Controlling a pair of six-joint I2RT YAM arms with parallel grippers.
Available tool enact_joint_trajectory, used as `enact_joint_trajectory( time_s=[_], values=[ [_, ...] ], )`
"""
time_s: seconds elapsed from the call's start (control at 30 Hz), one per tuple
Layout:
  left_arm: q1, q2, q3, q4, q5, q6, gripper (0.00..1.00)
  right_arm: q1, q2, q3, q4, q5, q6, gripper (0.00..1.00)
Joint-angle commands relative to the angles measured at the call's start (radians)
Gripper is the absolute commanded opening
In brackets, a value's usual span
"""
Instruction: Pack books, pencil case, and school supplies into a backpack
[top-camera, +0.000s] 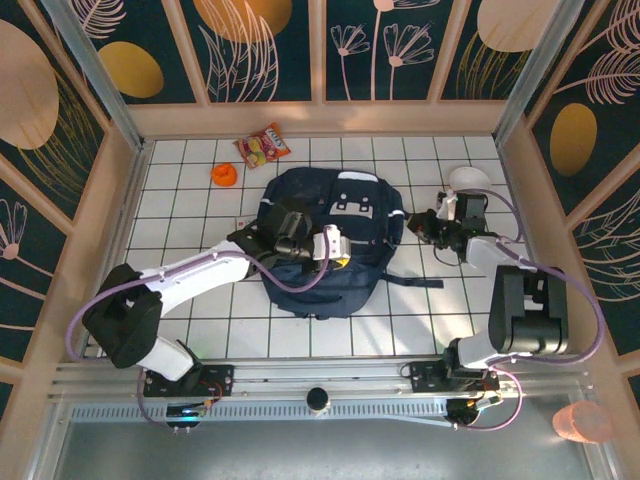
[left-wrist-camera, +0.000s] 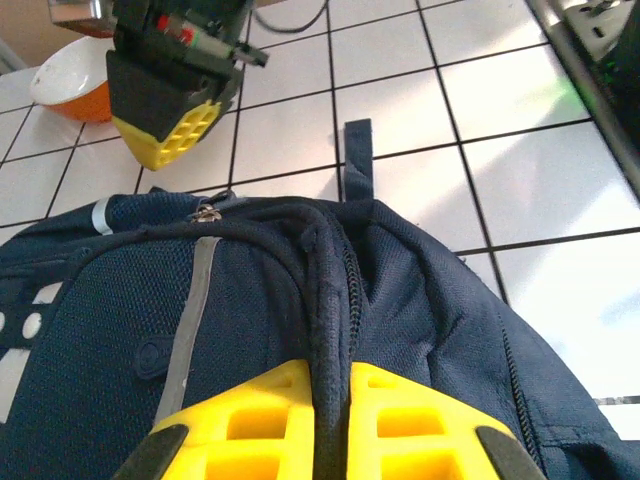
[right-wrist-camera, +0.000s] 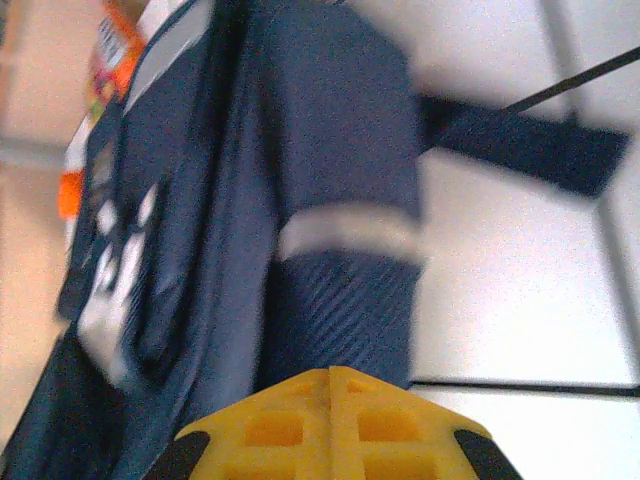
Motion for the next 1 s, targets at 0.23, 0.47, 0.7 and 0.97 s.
enact_joint_trajectory(
  time_s=[0.23, 0.47, 0.7, 0.97],
  values=[
    [-0.004, -0.056, -0.006, 0.112, 0.011, -0.069, 0.49, 0.012, -0.102, 0.016, 0.028, 0.052, -0.021, 0.06],
    [0.042, -0.095, -0.079, 0.168, -0.072, -0.177, 0.8, 0.06, -0.291, -0.014, -0.117, 0.063, -0.036, 0.39],
    [0.173, -0.175, -0.23, 0.374, -0.302, -0.515, 0.84, 0.227, -0.386, -0.079, -0.225, 0.13, 0.071, 0.43],
    [0.228, -0.145, -0.331, 0.381, -0.43, -0.772, 0.82, 0.314, -0.418, -0.236, -0.071, 0.149, 0.256, 0.44]
  ],
)
